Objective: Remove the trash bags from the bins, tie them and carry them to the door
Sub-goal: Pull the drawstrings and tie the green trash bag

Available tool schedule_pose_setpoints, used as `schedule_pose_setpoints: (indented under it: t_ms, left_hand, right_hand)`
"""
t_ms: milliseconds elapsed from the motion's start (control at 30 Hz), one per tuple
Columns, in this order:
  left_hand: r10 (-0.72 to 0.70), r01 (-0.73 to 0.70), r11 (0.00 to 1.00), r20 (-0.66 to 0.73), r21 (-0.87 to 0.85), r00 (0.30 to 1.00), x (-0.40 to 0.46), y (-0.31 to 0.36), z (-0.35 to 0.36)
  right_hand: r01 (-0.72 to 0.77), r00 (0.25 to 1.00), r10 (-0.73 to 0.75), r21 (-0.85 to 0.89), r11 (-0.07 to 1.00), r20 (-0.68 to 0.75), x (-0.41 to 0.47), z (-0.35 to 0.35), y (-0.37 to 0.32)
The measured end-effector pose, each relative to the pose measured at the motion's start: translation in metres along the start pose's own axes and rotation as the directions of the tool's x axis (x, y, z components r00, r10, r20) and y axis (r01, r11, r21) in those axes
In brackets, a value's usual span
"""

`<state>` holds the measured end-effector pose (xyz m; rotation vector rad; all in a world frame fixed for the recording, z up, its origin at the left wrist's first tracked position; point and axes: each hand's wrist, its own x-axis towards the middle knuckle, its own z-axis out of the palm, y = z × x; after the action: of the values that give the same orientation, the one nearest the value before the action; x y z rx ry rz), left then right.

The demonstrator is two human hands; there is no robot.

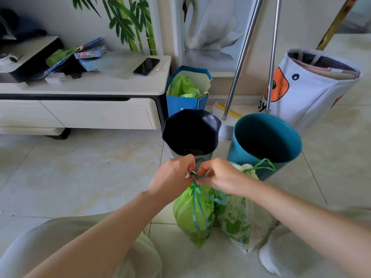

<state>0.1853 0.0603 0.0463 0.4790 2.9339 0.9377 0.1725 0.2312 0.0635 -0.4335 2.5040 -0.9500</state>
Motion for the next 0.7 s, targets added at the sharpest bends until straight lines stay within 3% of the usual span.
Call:
schedule_pose_setpoints:
  t_ms: [267, 367, 533, 700]
  left_hand:
    - [0.179, -0.159, 0.973, -0.112, 0.165, 0.977, -0.0045, 0.0037, -0.0006]
    - [0.214, -0.191, 0.966, -0.12, 0.176, 0.97, -0.0071, 0.0051, -0.0001]
    - [0.166, -0.137, 0.977, -0.187, 0.161, 0.968, -0.006, 0.0052, 0.0009]
    - [0.098, -0.092, 0.995, -0.142, 0.048, 0.985, -0.0043, 0.0034, 0.0012]
  right_hand:
    - [-0.117, 0.993, 0.118, 0.145, 0.983, -0.001, 0.0021, -0.0027, 0.0049]
    - [-0.09, 0.996, 0.089, 0.2, 0.976, 0.017, 0.0023, -0.0013, 0.0056]
    - [-0.031, 1.0, 0.031, 0.119, 0.992, 0.002, 0.0015, -0.0051, 0.0024]
    - [-0.03, 0.999, 0.035, 0.109, 0.994, -0.039, 0.0046, -0.01, 0.0035]
